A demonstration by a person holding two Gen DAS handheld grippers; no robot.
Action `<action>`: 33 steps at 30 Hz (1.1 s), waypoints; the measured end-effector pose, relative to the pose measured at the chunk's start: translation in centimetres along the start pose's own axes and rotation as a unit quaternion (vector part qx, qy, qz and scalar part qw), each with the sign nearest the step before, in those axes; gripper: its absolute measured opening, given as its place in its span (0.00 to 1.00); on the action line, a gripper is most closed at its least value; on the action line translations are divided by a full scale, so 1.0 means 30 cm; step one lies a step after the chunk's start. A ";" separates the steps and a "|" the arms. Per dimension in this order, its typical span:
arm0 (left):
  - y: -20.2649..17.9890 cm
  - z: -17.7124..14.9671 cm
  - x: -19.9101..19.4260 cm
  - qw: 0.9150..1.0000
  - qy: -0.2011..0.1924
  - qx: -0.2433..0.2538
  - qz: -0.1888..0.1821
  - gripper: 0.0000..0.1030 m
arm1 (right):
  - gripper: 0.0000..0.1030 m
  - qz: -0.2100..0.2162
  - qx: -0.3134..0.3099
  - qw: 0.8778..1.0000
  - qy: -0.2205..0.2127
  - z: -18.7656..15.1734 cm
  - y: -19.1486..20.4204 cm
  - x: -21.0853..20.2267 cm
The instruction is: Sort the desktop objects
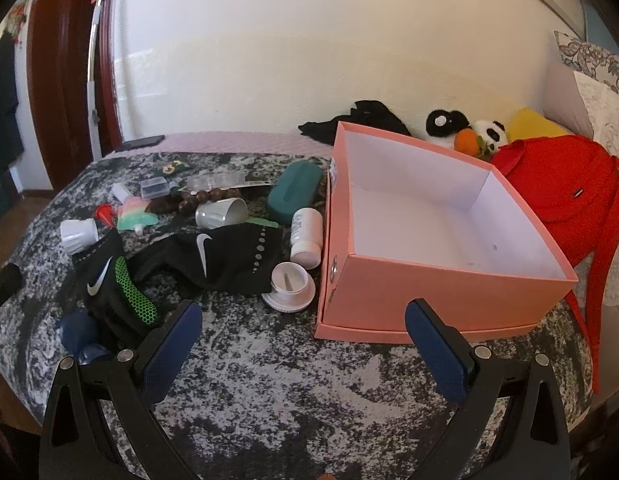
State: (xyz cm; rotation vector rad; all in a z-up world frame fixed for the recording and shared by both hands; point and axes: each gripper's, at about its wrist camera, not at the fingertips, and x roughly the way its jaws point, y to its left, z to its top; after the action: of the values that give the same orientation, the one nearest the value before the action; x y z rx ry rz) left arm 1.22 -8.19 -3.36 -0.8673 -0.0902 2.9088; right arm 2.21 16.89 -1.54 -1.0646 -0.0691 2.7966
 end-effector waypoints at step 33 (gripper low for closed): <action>-0.189 0.045 -0.115 0.999 -0.009 0.050 0.012 1.00 | 1.00 -0.068 0.064 0.994 -0.051 0.010 -0.057 -0.309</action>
State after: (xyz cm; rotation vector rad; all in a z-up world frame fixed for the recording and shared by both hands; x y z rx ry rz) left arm 3.83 -3.01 0.13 -0.8315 0.0635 2.9142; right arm 9.05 17.15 4.94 -0.8554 0.0262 2.6892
